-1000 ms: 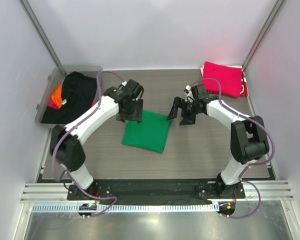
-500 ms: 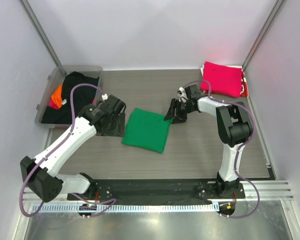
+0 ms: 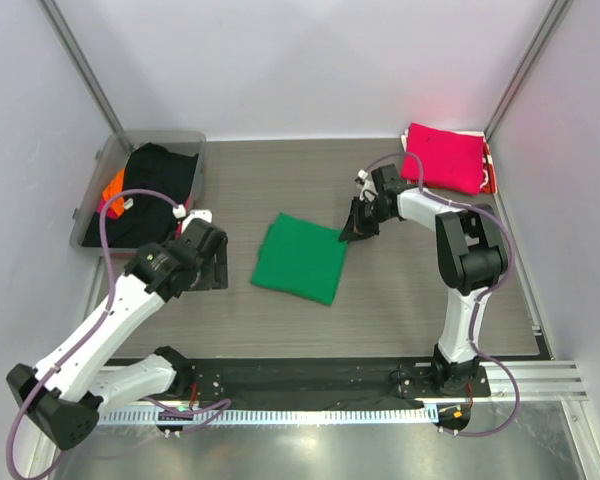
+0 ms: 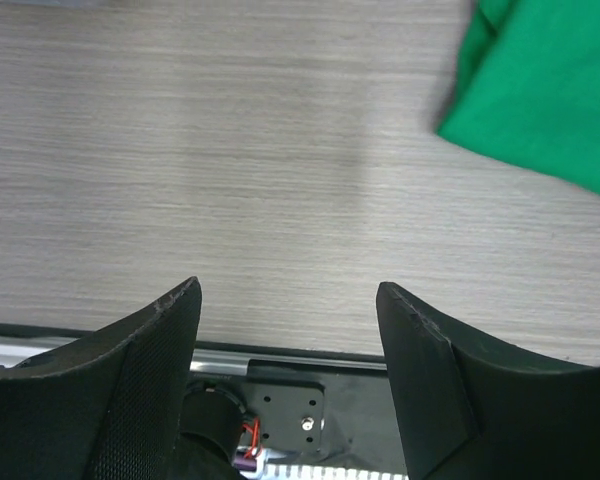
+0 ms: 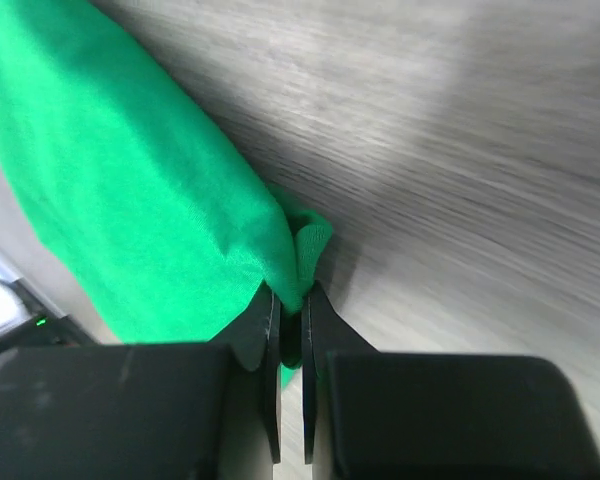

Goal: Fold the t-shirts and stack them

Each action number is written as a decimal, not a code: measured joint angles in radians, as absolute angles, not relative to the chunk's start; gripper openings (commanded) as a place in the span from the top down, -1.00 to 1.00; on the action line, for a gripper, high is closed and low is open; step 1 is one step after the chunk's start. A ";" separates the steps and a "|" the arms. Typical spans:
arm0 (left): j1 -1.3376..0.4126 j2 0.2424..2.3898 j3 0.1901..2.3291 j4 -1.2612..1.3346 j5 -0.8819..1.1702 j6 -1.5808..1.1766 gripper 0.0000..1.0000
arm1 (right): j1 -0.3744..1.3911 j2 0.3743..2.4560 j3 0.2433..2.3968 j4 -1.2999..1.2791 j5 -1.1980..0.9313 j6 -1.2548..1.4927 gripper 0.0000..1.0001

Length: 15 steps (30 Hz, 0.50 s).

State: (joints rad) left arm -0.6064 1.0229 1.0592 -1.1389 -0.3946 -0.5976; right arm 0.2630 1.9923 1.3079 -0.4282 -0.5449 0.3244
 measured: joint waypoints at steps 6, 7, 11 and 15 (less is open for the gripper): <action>-0.606 0.963 1.045 -1.105 -0.421 -0.618 -0.42 | 0.200 1.933 1.478 -0.585 -0.399 0.210 0.97; -0.606 0.957 1.035 -1.089 -0.426 -0.622 -0.42 | 0.189 1.929 1.516 -0.609 -0.355 0.186 0.97; -0.606 0.921 0.987 -1.064 -0.431 -0.625 -0.42 | 0.150 1.925 1.588 -0.650 -0.258 0.126 0.98; -0.606 0.875 0.976 -1.050 -0.438 -0.629 -0.42 | 0.105 1.925 1.660 -0.685 -0.221 0.057 0.97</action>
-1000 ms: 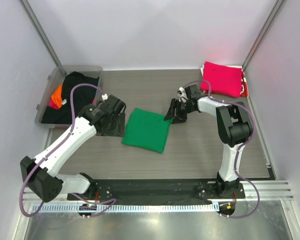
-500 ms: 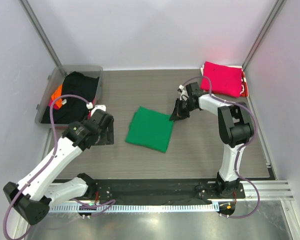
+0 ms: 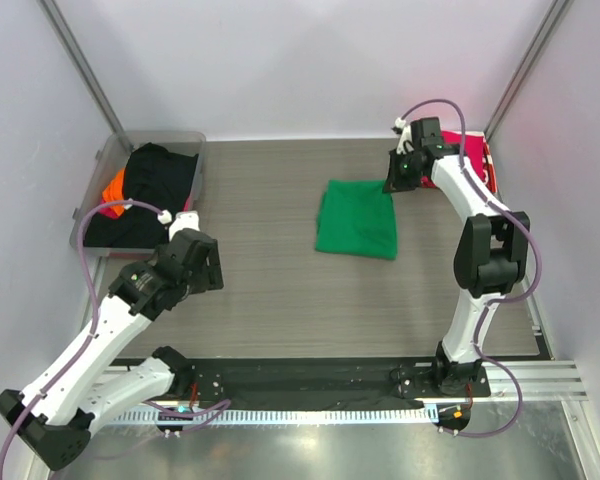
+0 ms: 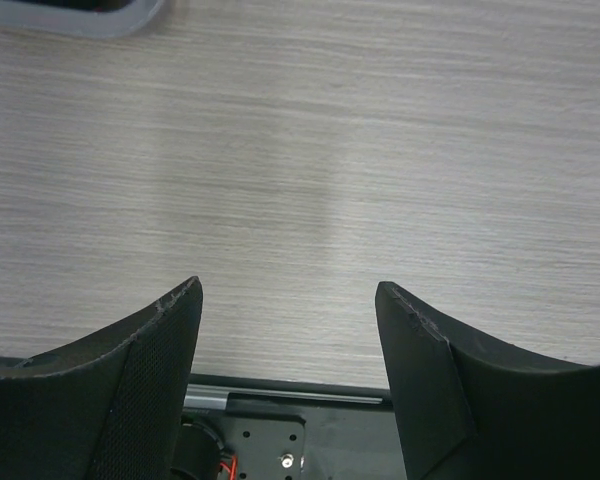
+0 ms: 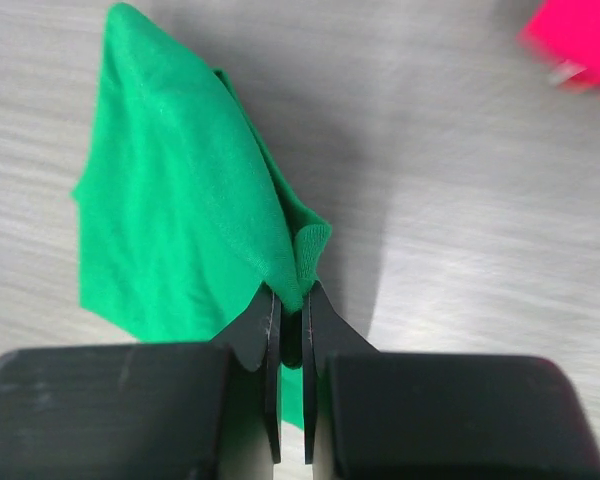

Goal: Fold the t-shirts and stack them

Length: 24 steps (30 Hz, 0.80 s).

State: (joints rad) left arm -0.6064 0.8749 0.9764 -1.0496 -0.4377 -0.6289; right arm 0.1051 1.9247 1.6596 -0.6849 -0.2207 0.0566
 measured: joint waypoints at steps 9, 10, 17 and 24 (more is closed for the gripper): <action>-0.606 0.855 0.976 -1.036 -0.445 -0.629 -0.40 | -0.030 1.949 1.922 -0.726 -0.239 -0.047 0.98; -0.606 0.855 0.976 -1.036 -0.446 -0.629 -0.40 | -0.045 1.956 1.958 -0.727 -0.242 -0.056 0.97; -0.606 0.865 0.976 -1.035 -0.446 -0.629 -0.39 | -0.083 2.004 2.134 -0.752 -0.245 -0.131 0.97; -0.606 0.892 0.976 -1.035 -0.446 -0.629 -0.38 | -0.101 2.006 2.222 -0.801 -0.277 -0.161 0.98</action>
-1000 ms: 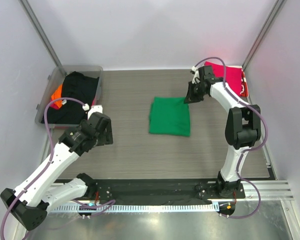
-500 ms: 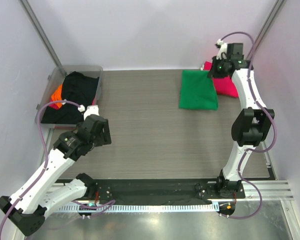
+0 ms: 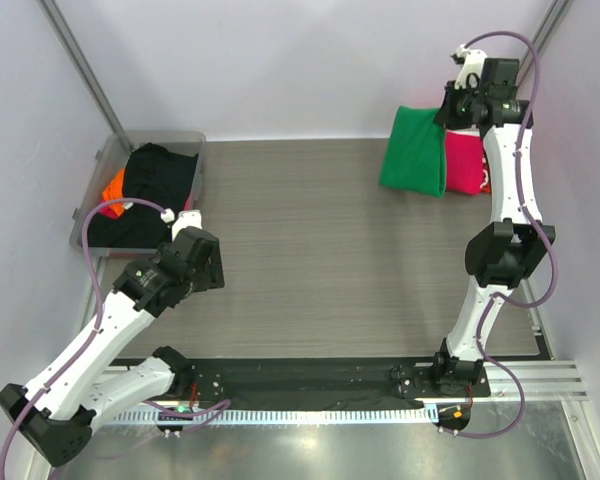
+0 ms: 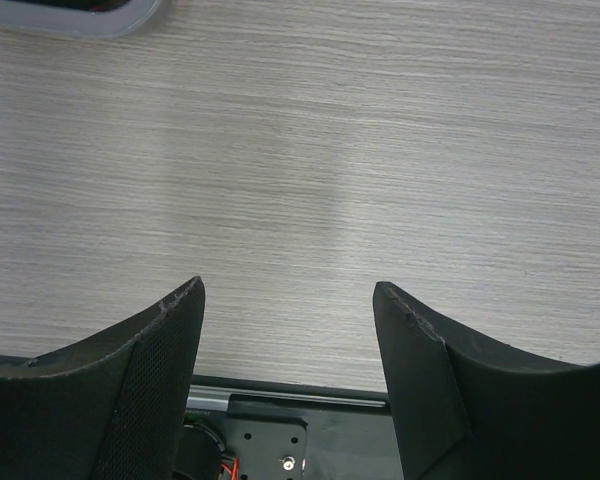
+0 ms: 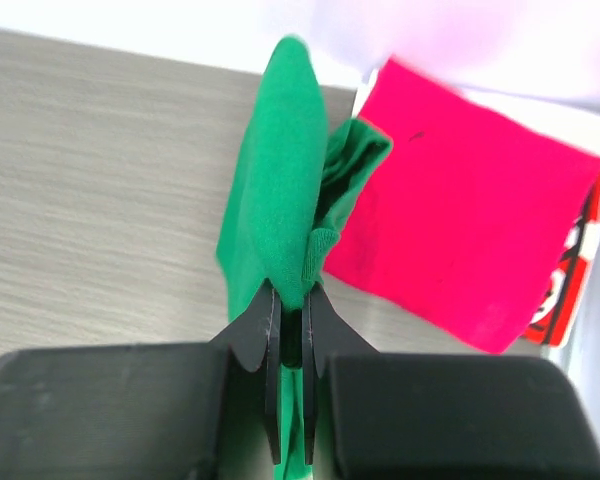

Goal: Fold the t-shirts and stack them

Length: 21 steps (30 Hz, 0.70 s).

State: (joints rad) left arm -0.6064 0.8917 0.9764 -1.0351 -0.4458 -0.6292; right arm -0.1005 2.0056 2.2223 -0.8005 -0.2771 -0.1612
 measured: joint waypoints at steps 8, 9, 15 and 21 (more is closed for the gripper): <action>-0.606 0.902 0.976 -1.036 -0.446 -0.629 -0.39 | -0.141 2.006 2.340 -0.796 -0.330 -0.163 0.97; -0.606 0.904 0.976 -1.036 -0.446 -0.629 -0.39 | -0.144 2.008 2.342 -0.794 -0.336 -0.163 0.98; -0.606 0.917 0.976 -1.036 -0.446 -0.629 -0.38 | -0.174 2.067 2.360 -0.791 -0.376 -0.163 0.97; -0.606 0.921 0.976 -1.036 -0.446 -0.629 -0.39 | -0.208 2.163 2.399 -0.797 -0.402 -0.163 0.98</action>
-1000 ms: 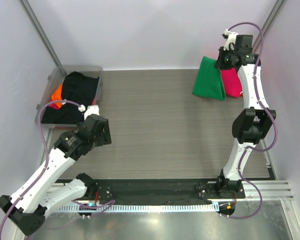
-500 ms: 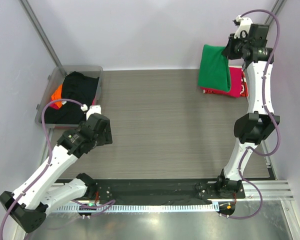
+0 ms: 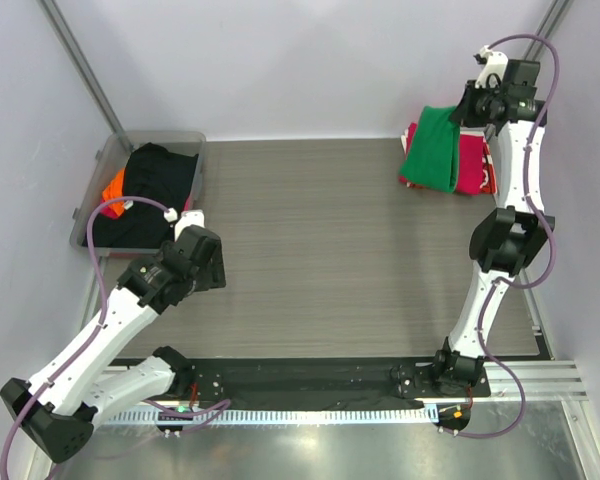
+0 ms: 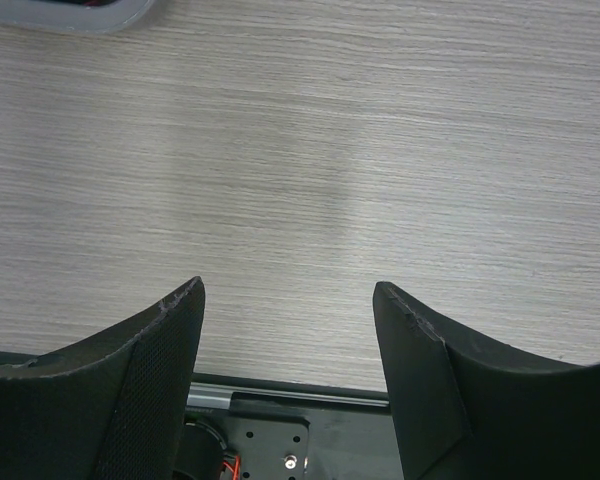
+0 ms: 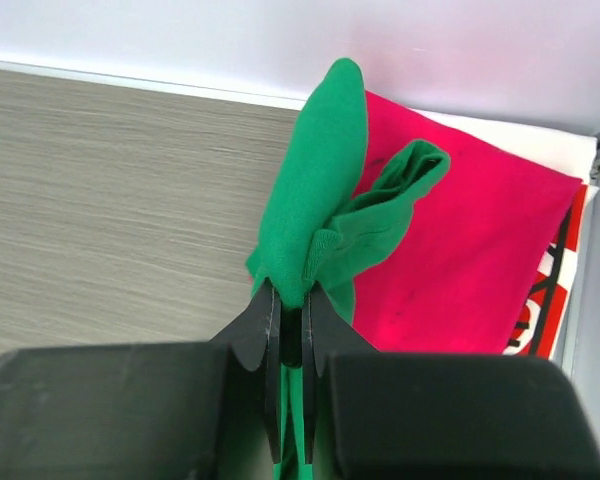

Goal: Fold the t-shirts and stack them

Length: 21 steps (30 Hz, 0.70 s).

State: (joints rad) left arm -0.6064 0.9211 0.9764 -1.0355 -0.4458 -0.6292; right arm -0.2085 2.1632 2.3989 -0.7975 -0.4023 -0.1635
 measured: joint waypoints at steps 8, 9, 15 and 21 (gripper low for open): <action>-0.606 0.941 0.976 -1.036 -0.446 -0.629 -0.39 | -0.294 2.201 2.464 -0.761 -0.481 -0.164 0.98; -0.606 0.944 0.976 -1.036 -0.446 -0.629 -0.39 | -0.303 2.202 2.467 -0.746 -0.498 -0.165 0.97; -0.606 0.960 0.976 -1.036 -0.451 -0.632 -0.39 | -0.331 2.257 2.514 -0.661 -0.598 -0.183 0.98; -0.606 0.997 0.976 -1.036 -0.455 -0.646 -0.37 | -0.342 2.345 2.516 -0.602 -0.661 -0.196 0.98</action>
